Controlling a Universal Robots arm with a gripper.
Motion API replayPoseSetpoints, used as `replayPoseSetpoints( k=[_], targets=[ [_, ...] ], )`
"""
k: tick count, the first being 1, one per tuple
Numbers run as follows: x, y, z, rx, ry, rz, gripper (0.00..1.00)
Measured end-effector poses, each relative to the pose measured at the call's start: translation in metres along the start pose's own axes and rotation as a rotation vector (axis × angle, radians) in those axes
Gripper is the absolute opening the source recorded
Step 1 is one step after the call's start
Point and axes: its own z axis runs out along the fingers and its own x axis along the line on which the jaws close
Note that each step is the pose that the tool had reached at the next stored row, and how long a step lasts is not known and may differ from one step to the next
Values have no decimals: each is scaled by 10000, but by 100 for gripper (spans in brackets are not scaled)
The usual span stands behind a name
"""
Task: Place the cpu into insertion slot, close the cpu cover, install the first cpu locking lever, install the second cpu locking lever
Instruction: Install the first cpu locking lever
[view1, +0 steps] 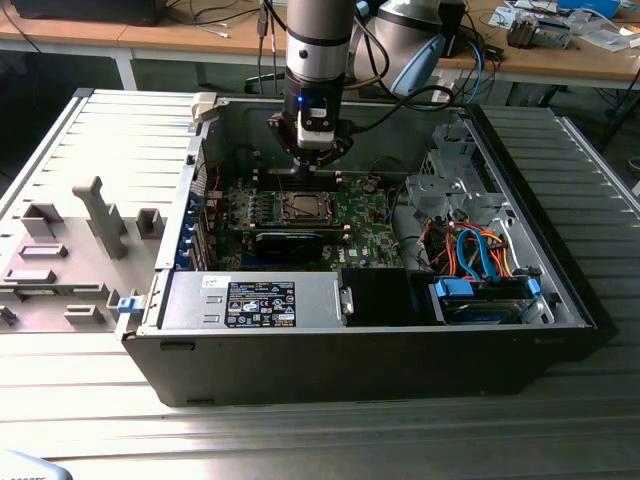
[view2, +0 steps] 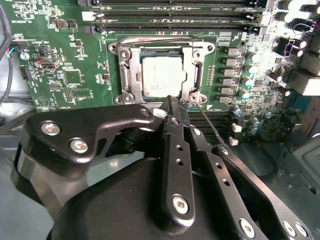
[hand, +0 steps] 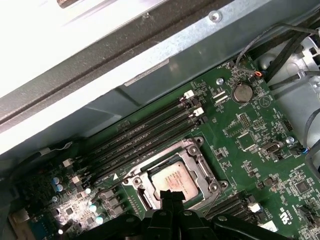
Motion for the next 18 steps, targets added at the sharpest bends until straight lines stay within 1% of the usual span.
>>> replayPoseSetpoints(
  k=[18],
  targets=[
    [0,0,0,5,11,-491,11]
  ],
)
